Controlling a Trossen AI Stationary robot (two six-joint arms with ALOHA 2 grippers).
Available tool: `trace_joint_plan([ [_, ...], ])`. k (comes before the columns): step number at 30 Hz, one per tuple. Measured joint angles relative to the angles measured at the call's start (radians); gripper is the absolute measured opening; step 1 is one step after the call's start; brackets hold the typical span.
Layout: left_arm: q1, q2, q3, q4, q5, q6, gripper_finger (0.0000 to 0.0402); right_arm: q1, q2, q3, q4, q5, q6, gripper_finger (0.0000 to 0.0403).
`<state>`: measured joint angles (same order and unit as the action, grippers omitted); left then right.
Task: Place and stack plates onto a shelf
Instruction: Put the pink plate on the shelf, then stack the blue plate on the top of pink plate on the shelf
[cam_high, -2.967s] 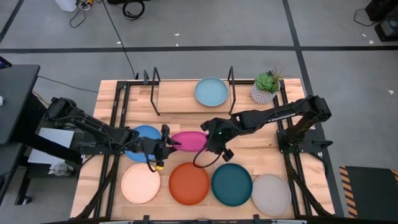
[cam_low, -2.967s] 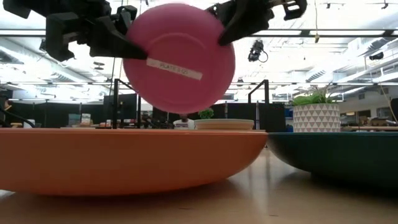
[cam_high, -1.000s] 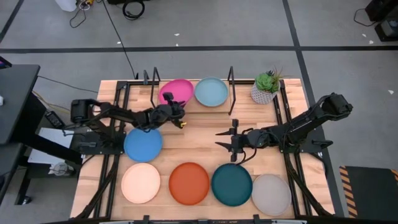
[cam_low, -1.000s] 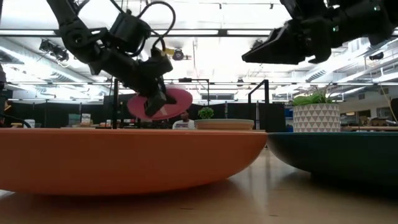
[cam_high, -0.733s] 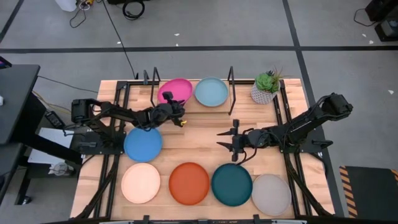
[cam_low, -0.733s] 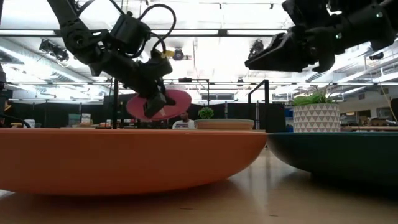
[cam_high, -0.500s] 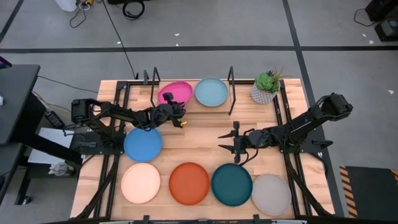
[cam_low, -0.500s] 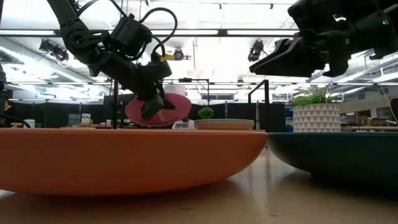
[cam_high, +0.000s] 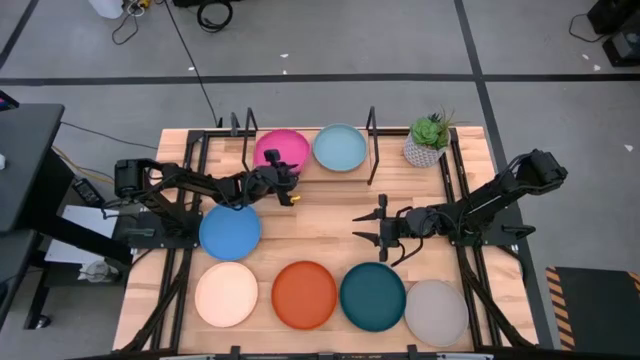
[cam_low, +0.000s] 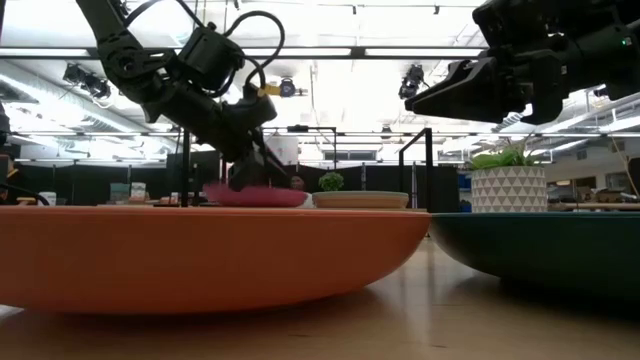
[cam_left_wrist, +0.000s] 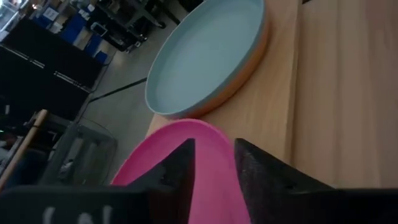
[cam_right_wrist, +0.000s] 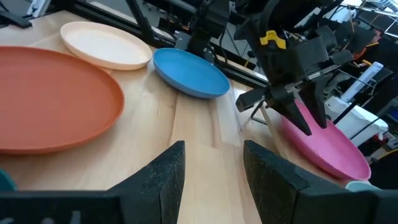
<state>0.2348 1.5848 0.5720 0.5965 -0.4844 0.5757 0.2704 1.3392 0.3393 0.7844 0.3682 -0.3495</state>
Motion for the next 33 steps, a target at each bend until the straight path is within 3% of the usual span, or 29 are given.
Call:
trace_joint_plan([
  [5, 0.000, 0.000, 0.000, 0.008, 0.004, -0.015, 0.0153, 0.000, 0.000, 0.000, -0.004, -0.001, -0.001, 0.0169],
  [12, -0.004, -0.017, 0.012, 0.013, 0.029, -0.103, 0.0155, -0.015, 0.000, 0.000, -0.023, -0.003, 0.015, 0.0169],
  [17, -0.014, -0.098, 0.110, -0.301, 0.165, -0.275, 0.0146, -0.038, 0.000, -0.014, -0.008, -0.005, 0.021, 0.0169],
  [22, -0.090, -0.122, 0.244, -0.704, 0.282, -0.446, 0.0144, -0.075, 0.000, -0.018, 0.028, -0.038, -0.079, 0.0169],
  [27, -0.195, -0.116, 0.328, -1.064, 0.296, -0.675, 0.0144, -0.120, 0.001, -0.018, 0.060, -0.076, -0.161, 0.0169],
  [33, -0.307, -0.115, 0.337, -1.266, 0.311, -0.951, 0.0144, -0.194, 0.000, -0.018, 0.069, -0.246, -0.177, 0.0169],
])
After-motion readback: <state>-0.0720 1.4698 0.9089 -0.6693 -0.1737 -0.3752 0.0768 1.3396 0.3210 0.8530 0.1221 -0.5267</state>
